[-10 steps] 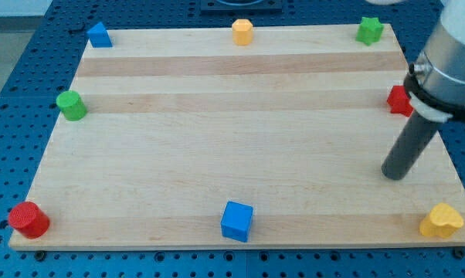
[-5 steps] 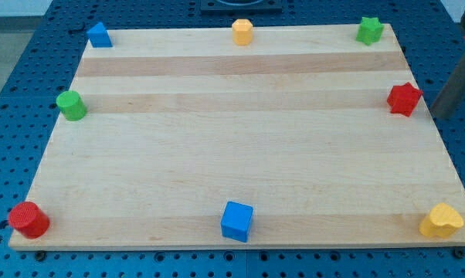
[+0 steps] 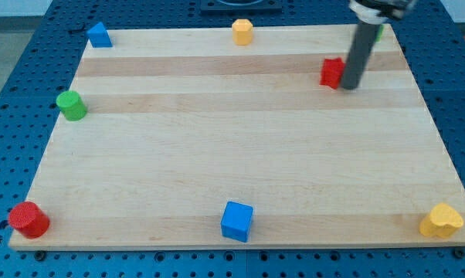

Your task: Move the red star to the top center

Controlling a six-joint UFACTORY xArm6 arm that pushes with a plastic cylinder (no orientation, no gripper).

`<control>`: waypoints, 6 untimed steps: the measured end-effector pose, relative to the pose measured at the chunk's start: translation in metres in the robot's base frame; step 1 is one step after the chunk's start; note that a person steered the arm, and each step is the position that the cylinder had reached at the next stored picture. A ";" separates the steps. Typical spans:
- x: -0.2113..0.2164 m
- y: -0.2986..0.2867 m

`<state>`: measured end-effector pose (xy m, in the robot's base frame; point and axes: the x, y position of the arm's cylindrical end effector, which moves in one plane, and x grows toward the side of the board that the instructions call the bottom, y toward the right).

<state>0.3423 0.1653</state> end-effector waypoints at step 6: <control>-0.054 -0.031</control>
